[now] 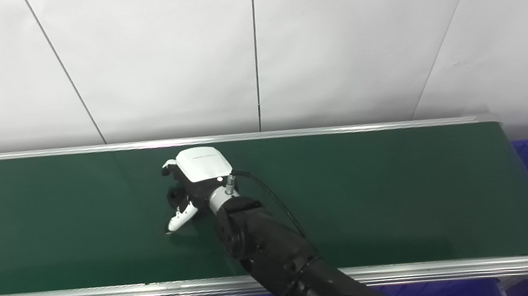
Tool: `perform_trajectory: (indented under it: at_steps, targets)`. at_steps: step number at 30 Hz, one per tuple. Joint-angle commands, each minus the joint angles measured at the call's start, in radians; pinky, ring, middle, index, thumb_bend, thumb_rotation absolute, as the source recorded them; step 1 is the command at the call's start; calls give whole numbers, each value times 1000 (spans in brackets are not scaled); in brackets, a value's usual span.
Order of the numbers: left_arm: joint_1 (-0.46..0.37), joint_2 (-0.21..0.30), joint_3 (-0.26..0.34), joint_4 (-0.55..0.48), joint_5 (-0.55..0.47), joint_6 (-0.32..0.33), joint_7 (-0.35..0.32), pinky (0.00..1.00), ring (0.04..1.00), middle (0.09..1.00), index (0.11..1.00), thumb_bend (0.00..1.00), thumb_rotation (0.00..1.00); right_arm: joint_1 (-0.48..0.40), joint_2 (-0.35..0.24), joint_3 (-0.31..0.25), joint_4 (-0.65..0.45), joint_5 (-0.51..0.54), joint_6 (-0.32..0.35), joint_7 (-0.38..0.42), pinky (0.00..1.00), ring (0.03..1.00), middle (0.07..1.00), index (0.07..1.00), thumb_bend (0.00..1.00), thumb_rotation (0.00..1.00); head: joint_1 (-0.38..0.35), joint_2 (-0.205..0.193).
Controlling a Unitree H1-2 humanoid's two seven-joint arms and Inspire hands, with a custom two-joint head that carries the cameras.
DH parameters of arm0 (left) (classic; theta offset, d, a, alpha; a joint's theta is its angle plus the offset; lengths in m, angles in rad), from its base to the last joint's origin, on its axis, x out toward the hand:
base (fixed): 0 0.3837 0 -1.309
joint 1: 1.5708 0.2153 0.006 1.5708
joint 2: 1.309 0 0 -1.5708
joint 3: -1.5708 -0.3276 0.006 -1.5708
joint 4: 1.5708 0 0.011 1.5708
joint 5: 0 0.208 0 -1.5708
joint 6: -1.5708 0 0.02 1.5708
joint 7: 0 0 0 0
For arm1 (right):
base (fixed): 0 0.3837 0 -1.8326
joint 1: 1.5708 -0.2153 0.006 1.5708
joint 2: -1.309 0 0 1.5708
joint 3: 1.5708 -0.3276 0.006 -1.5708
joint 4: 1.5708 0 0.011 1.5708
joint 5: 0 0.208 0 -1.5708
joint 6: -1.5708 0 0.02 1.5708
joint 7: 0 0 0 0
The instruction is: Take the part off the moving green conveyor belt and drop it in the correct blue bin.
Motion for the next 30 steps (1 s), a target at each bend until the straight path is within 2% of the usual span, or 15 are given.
perform_trajectory:
  at_steps: [1,6,10,14,18,19,20,21,23,24,25,30]
  targets:
    - [3,8,3,-24,19,-18,25,824,877,905,886,774,432,9,-11,16,-22,-14,-31,11,567,663,710,761,744,86,0,2]
    - [-5,5,-7,-15,38,-18,50,816,873,901,887,766,432,17,-50,23,-45,-40,14,39,642,705,731,764,784,102,-3,4]
    - [-9,6,-9,-14,46,-18,55,817,868,898,887,759,441,23,-94,29,-98,-68,62,95,643,710,736,743,800,160,-2,7]
    - [-8,6,-8,-20,38,-18,53,813,866,893,882,757,432,41,-144,19,-174,-93,92,145,637,712,733,756,795,142,-13,10]
    - [-11,11,-12,-26,34,-18,50,821,874,902,889,746,420,68,-175,-4,-214,-101,80,139,562,655,706,715,759,55,-12,17]
    - [-11,11,-12,-26,36,-18,52,822,875,902,890,747,424,74,-179,-7,-221,-101,76,138,508,617,682,705,737,23,-12,17]
    - [-11,10,-11,-24,42,-18,55,823,875,902,890,748,425,81,-184,-8,-224,-101,62,130,494,607,675,702,731,15,-11,19]
    - [-11,10,-10,-23,45,-18,55,824,874,901,891,745,432,87,-188,-9,-226,-99,50,122,430,540,542,606,607,6,-8,23]
    - [-10,10,-7,-25,48,-18,54,827,874,903,894,743,444,95,-189,-11,-220,-91,35,113,395,500,470,559,541,1,-8,23]
    - [-8,11,-7,-28,45,-18,54,828,874,902,894,741,436,97,-186,-9,-213,-88,35,116,345,435,472,559,520,0,-8,23]
    - [-7,11,-7,-31,45,-18,54,830,875,903,893,740,431,100,-184,-8,-208,-86,34,118,321,419,473,554,516,0,-5,28]
    - [-4,12,-10,-37,52,-18,56,841,882,910,902,718,421,120,-187,1,-221,-90,11,101,251,409,484,522,515,0,-9,32]
